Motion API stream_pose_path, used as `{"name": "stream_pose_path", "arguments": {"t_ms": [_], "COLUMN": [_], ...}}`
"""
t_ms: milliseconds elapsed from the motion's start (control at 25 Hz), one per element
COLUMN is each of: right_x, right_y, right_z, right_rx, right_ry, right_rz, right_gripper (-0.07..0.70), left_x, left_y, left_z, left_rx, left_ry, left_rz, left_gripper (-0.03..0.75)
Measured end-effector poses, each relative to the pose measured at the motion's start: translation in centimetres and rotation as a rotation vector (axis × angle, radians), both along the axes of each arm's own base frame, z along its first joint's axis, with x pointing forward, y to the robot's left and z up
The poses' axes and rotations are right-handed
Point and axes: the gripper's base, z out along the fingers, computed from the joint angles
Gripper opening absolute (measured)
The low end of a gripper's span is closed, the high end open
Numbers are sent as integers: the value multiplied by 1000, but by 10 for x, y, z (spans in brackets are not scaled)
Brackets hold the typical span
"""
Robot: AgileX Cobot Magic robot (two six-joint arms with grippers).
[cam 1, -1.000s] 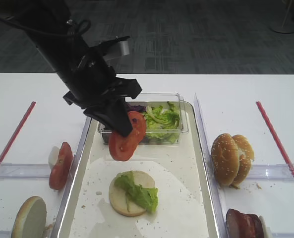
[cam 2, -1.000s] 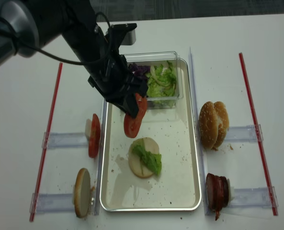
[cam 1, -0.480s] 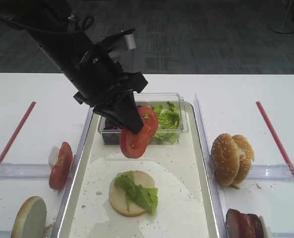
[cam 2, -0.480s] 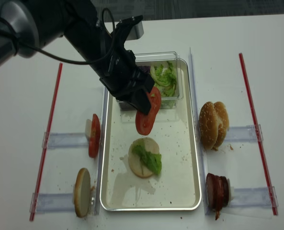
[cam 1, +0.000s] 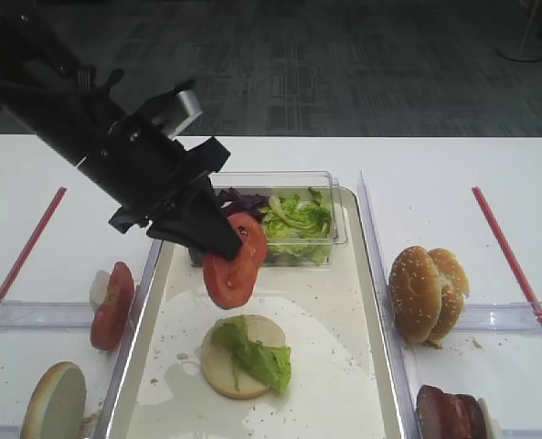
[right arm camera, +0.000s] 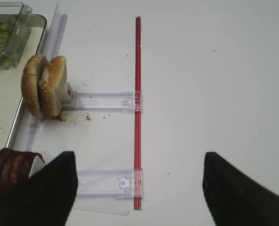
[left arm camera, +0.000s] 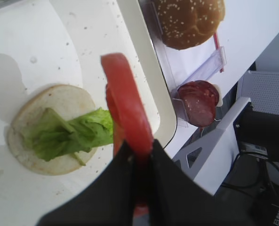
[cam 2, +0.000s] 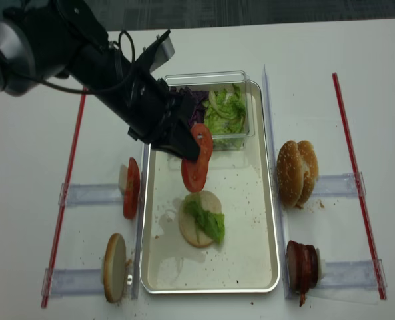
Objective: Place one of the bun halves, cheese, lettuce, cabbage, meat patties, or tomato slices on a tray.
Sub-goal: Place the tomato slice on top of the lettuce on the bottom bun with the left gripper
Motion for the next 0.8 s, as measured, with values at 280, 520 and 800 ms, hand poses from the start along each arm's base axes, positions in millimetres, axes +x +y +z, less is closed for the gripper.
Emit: {"name": "stream_pose_path", "arguments": {"t_ms": [280, 520, 800], "right_x": [0, 0, 0], "right_y": [0, 0, 0], "right_z": [0, 0, 0], "right_rx": [0, 0, 0], "right_ry": [0, 2, 2], "right_rz": [0, 0, 0], "right_gripper": [571, 571, 571], "left_x": [-19, -31, -32], "left_y": [1, 2, 0], "left_z": [-26, -40, -41], "left_rx": [-56, -95, -136], "left_ry": [79, 113, 119], "left_rz": [-6, -10, 13], "left_gripper": [10, 10, 10]}}
